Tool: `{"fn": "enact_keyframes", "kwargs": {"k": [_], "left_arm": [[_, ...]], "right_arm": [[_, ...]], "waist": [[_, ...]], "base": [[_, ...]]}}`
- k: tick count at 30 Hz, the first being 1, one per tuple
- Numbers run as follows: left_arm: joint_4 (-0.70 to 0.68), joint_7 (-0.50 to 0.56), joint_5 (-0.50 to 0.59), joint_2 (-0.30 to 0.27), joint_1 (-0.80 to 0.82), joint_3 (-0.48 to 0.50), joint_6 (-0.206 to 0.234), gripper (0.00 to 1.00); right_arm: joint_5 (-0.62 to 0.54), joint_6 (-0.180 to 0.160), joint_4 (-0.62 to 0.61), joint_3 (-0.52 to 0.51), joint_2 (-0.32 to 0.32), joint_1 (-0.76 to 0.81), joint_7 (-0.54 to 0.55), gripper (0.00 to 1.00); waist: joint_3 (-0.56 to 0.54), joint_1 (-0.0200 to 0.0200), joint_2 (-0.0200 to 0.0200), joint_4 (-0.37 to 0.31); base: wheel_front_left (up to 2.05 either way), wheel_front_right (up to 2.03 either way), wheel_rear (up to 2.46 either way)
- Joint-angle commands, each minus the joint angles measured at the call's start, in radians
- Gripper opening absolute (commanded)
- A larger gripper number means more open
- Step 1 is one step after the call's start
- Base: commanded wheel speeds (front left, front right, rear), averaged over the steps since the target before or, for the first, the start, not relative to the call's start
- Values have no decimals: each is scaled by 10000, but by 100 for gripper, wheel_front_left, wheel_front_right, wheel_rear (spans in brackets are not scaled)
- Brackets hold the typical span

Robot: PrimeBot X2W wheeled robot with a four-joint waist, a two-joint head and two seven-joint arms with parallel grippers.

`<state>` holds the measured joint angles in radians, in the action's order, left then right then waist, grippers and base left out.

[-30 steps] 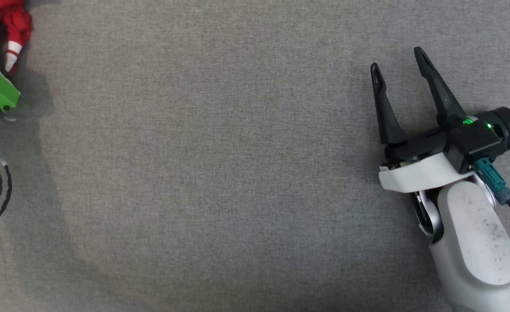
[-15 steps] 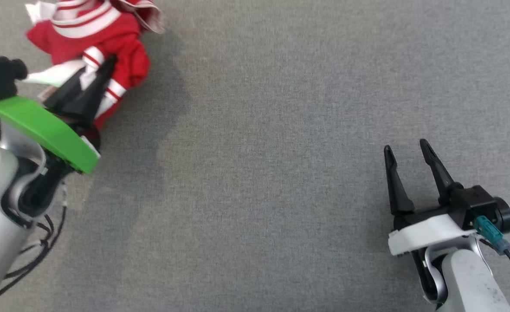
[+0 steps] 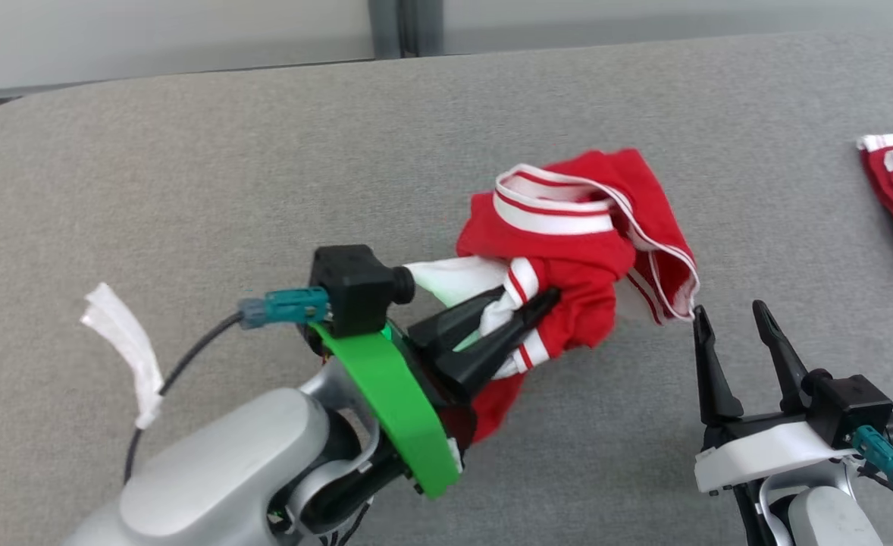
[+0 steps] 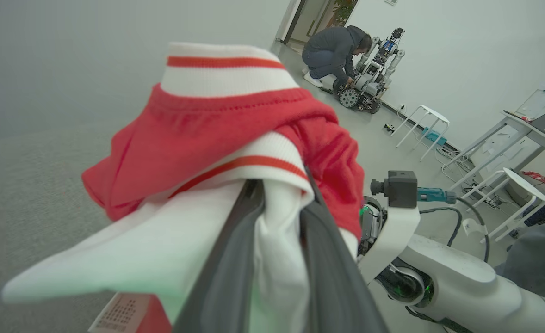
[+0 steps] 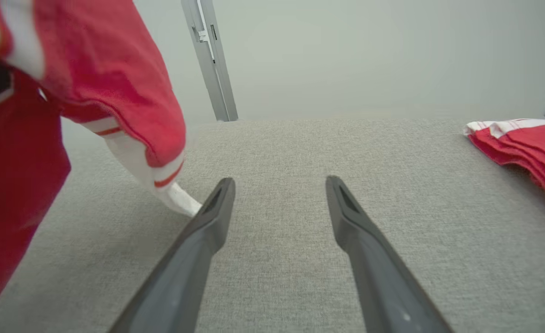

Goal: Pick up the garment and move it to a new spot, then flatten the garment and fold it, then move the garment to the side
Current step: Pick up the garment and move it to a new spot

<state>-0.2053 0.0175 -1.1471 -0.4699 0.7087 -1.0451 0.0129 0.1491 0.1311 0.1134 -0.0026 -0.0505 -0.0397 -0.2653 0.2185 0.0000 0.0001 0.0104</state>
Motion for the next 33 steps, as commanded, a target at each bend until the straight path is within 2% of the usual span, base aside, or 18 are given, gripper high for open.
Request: {"fn": "enact_keyframes", "kwargs": {"k": [1,4,7,12,13,14,15,18,21,28,30,33], "left_arm": [[443,28,332,111,-84,-177,125,0],[1980,-35,747,615,-120,-586,363,0],[3698,-222,889,1175,-302,-921,150,0],[6764,-1384,1474,2017,-506,-1233,-182,2],[7054,-1613,1549,2179,-541,-1256,-249,20],[7374,-1913,1606,2328,-556,-1225,-278,53],[7577,-2133,1669,2392,-600,-1186,-282,100],[7791,-2696,2066,2499,-878,-917,66,100],[7167,-2830,2525,2486,-1375,-381,539,100],[3729,-2826,4617,1809,-4483,2701,1976,100],[3134,-2820,5051,1763,-5663,3697,2180,100],[2601,-2816,5708,1782,-6911,5108,2215,100]], "right_arm": [[84,-7,-30,17,-4,112,17,100],[209,-7,23,137,-3,27,17,100],[331,-7,90,151,-7,40,14,100],[415,-5,265,286,-7,103,10,100],[415,-5,270,248,-10,148,10,100],[406,-5,275,182,-11,212,10,100],[368,-5,269,127,-8,251,10,100],[154,-5,261,-83,-5,433,10,100],[4,-5,180,-380,-11,671,10,100],[-320,-3,-133,-867,-14,1045,10,100],[-400,-3,-189,-1015,-8,1158,10,100],[-606,-3,-255,-1193,-9,1343,10,100]], "waist": [[-157,0,-1,-931],[-76,0,-1,-1416],[-65,0,-1,-1732],[-191,0,-1,-2053],[-244,0,-1,-2041],[-315,0,-1,-1996],[-389,0,-1,-1950],[-739,0,-1,-1712],[-1067,0,-1,-1357],[-1801,0,-1,-558],[-2018,0,-1,-306],[-2213,0,-1,118]], "base": [[0,0,0],[0,0,0],[0,0,0],[0,0,0],[0,0,0],[0,0,0],[0,0,0],[0,0,0],[0,0,0],[0,0,0],[0,0,0],[0,0,0]]}}
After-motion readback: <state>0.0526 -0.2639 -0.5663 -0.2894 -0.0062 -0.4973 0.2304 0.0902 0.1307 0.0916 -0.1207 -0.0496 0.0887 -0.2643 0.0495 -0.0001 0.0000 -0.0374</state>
